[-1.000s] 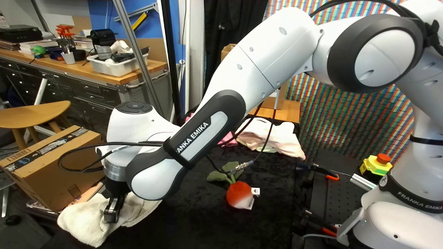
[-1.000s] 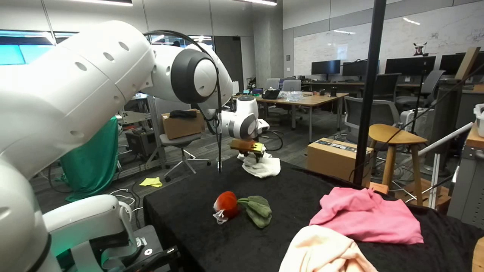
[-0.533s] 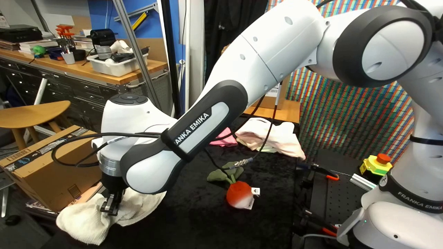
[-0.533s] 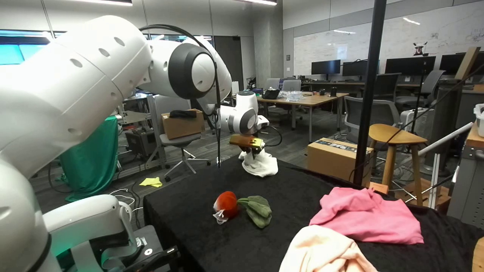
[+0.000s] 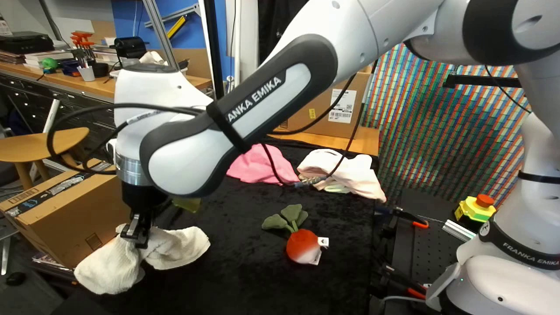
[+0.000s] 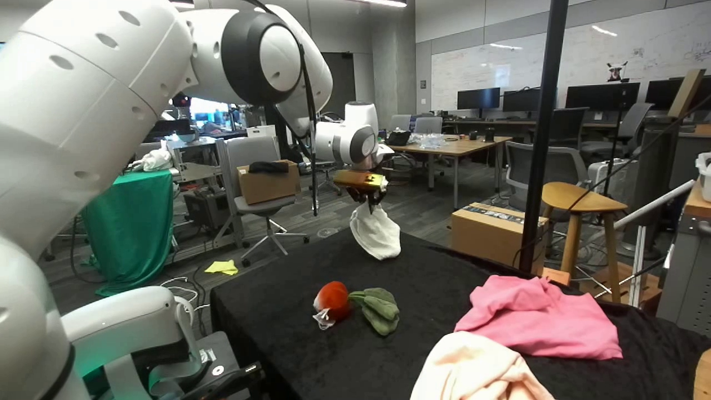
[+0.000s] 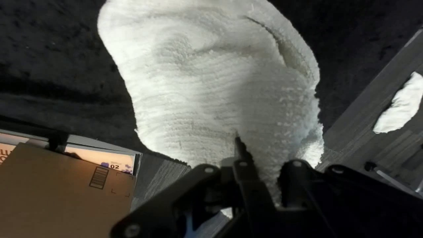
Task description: Put the rope, clothes and the stuffed object on top of each other
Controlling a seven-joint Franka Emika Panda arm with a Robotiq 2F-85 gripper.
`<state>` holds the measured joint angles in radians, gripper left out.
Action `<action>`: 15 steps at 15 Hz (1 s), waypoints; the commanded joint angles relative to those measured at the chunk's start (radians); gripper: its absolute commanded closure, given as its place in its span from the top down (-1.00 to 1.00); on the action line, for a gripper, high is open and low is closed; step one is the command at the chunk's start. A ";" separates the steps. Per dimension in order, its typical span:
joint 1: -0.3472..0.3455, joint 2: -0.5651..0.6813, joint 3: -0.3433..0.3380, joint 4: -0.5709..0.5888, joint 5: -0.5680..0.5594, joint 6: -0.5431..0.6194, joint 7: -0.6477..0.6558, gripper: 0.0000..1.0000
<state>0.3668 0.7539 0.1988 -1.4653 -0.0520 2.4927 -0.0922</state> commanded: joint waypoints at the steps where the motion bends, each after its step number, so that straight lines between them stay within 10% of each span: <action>1: -0.076 -0.205 0.030 -0.175 0.040 -0.109 -0.009 -0.88; 15: -0.370 -0.761 -0.128 -0.545 0.237 -0.487 -0.117 -0.90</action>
<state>0.0394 0.1236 0.1186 -1.9071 0.1291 2.0415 -0.1664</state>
